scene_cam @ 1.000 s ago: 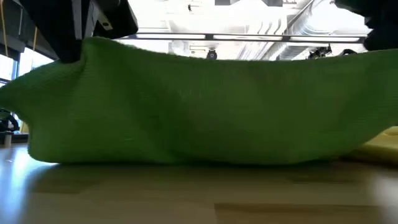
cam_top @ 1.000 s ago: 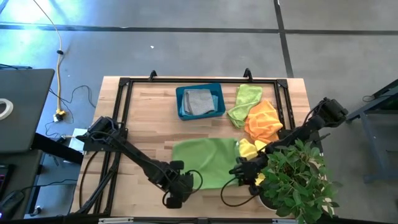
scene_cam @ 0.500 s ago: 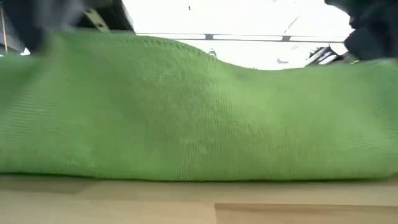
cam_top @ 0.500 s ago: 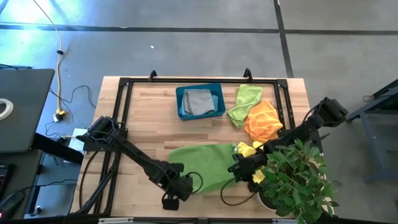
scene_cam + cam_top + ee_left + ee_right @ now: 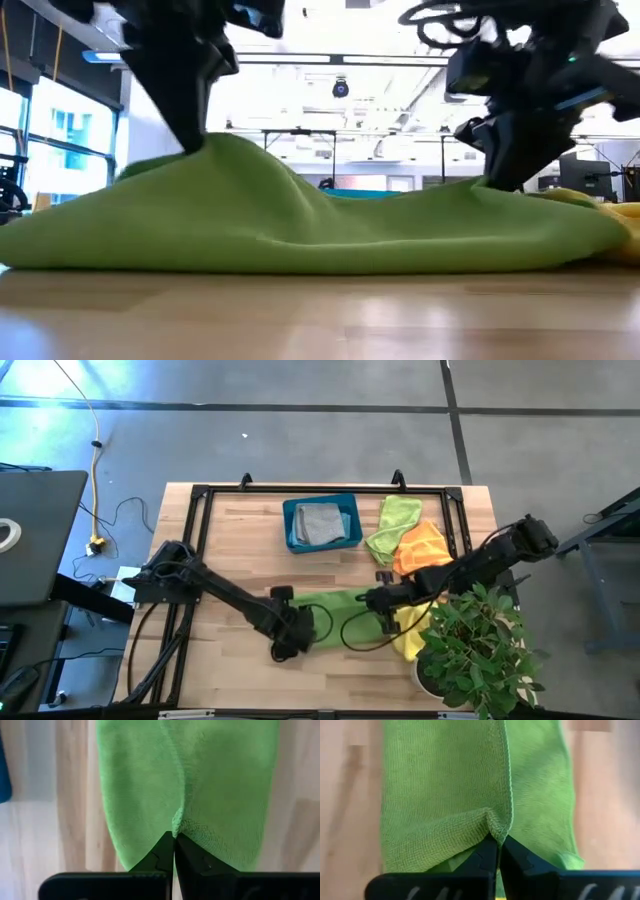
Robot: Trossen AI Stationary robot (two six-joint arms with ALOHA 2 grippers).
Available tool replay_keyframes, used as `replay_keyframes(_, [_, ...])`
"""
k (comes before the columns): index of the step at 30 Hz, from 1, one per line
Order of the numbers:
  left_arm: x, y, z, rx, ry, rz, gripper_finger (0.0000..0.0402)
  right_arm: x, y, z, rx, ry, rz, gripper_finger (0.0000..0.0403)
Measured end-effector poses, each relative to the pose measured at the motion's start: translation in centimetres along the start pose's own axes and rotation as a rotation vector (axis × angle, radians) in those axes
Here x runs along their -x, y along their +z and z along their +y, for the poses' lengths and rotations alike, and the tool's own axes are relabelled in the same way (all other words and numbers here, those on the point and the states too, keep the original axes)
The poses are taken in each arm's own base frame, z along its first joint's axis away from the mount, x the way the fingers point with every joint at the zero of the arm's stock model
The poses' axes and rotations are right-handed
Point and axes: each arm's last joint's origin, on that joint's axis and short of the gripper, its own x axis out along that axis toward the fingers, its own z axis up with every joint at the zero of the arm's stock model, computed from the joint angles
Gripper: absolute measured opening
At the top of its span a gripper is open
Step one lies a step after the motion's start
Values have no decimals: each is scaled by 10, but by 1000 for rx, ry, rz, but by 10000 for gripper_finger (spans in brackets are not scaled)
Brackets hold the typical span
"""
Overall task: Fold microfiber towels
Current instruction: Fold the bottom left green microfiber cloth
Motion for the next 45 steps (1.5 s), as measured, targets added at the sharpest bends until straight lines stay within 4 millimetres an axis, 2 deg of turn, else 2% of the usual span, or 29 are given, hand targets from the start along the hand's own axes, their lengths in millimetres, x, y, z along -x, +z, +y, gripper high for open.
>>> replay_keyframes(9, [-26, 0, 29, 22, 60, 80, 0, -1, 1, -16, -5, -41, 19, 0])
replay_keyframes(14, [-32, 3, 40, 42, 118, 74, 0, -1, 1, -19, -15, -46, 20, 0])
replay_keyframes(25, [-29, -6, 40, -3, 165, 141, 0, 15, 23, -17, 50, -45, 21, 0])
replay_keyframes(40, [-32, -1, 53, 43, 245, 111, 0, 14, 18, -37, 21, -91, 96, 2])
replay_keyframes(45, [-32, -1, 54, 42, 243, 114, 1, 15, 15, -38, 119, -110, 127, 34])
